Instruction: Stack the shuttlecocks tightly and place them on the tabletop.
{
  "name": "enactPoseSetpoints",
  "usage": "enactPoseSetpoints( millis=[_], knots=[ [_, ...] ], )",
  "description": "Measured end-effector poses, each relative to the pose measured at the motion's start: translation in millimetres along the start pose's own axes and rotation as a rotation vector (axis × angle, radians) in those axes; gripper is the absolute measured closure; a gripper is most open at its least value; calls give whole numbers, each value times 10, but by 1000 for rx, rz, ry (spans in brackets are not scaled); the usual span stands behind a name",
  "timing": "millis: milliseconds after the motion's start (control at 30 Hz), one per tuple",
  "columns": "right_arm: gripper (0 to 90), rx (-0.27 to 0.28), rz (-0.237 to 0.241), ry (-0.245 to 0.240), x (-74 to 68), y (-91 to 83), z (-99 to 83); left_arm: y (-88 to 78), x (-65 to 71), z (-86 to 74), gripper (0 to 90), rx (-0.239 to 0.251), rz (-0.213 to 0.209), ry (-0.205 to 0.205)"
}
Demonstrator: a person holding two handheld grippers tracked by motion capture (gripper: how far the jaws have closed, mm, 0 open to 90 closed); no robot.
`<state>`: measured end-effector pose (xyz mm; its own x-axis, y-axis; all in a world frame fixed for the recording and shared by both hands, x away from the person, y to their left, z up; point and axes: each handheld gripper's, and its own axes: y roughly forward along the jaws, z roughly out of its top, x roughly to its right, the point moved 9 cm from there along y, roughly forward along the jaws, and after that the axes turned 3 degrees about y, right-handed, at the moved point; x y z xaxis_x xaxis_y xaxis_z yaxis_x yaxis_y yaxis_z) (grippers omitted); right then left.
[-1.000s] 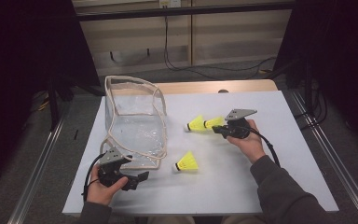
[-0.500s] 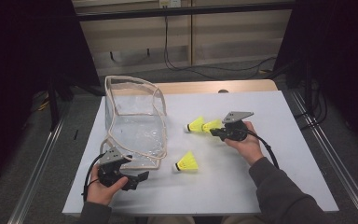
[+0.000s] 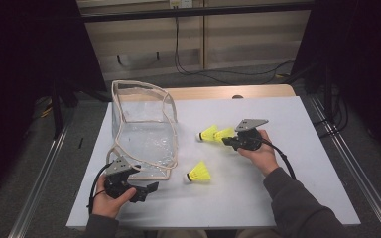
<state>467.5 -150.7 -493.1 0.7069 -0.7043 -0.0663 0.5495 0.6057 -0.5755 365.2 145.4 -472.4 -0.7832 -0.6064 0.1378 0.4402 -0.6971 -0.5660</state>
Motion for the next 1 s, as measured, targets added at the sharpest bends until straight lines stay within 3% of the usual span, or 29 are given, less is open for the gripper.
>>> enactPoseSetpoints(
  millis=[1000],
  knots=[
    [900, -9, 15, 6, -48, 65, -37, 3, 0, -5, 48, -1, 4, -3]
  ],
)
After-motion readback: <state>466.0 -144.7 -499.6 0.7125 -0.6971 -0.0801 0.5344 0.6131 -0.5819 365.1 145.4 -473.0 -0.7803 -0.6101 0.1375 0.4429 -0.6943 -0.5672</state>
